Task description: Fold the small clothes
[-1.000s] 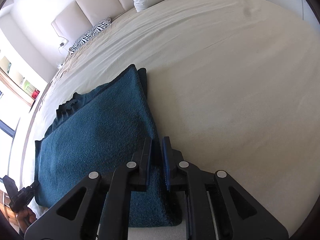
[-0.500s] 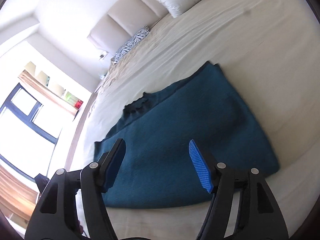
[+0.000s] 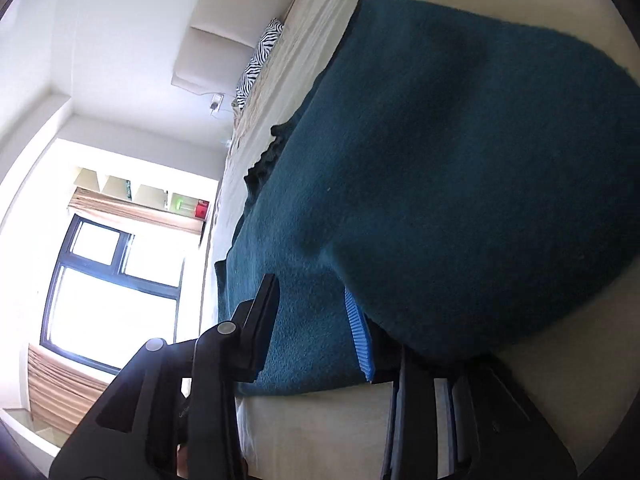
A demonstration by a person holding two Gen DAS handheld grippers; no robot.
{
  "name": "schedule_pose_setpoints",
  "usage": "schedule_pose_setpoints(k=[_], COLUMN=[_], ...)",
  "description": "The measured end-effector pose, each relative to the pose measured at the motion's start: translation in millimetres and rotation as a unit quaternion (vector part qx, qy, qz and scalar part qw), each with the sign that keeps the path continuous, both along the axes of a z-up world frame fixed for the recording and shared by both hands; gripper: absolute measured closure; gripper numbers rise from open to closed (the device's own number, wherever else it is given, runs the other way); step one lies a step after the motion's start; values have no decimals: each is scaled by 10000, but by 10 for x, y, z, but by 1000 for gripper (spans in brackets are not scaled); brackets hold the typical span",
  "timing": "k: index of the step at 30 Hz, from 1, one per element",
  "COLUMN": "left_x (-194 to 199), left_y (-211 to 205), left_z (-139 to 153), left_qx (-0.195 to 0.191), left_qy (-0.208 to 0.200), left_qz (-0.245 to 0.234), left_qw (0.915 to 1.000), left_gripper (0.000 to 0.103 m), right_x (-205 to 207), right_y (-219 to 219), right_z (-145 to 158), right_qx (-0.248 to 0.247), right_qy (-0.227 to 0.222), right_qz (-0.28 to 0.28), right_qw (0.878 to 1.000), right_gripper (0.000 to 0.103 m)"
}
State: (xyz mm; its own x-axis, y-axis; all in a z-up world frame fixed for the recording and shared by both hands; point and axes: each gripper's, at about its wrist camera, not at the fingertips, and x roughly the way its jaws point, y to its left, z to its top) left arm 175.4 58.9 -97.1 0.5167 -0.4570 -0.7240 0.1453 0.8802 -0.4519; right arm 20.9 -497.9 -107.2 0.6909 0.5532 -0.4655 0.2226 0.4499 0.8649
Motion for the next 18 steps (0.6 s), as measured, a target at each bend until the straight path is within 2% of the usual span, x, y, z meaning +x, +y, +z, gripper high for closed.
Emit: schedule_pose_setpoints(k=[3,4,5,6,7,9,11,13,15,16,18], left_x=[-54,-65,-77,-87,-77,-19,61,171,273,285,269], left_y=[105,107,86,37,-59,-339,-634,-888,-996,-988,-892], left_z=[89,151,224,295,361,426,395,271,84,17,-30], left_qx=[22,3,-95,-221,-350,-532,-765,-738,-645,-598,-681], left_qy=[28,-10,-100,-215,-297,-335,-339,-213,98,130,119], left_qz=[229,301,312,267,153,-153,-446,-601,-594,-573,-590], left_qw=[9997,9995,9994,9992,9988,9979,9955,9952,9961,9965,9959], left_gripper=[75,72,62,58,57,48,48,48,48,51,63], right_x=[-229,-305,-368,-406,-408,-344,-229,-92,146,194,272], right_y=[-393,-477,-517,-526,-462,-240,33,280,591,691,832], right_z=[99,157,228,300,364,480,541,477,378,309,163], right_qx=[-277,-351,-426,-419,-384,-305,-56,298,585,620,499], right_qy=[-12,28,29,-52,-126,-279,-448,-484,-296,-187,14], right_qz=[-587,-803,-952,-957,-860,-497,-120,154,360,489,745], right_qw=[9979,9961,9945,9945,9955,9979,9989,9983,9972,9967,9960], right_gripper=[75,75,72,70,69,69,69,69,69,69,69])
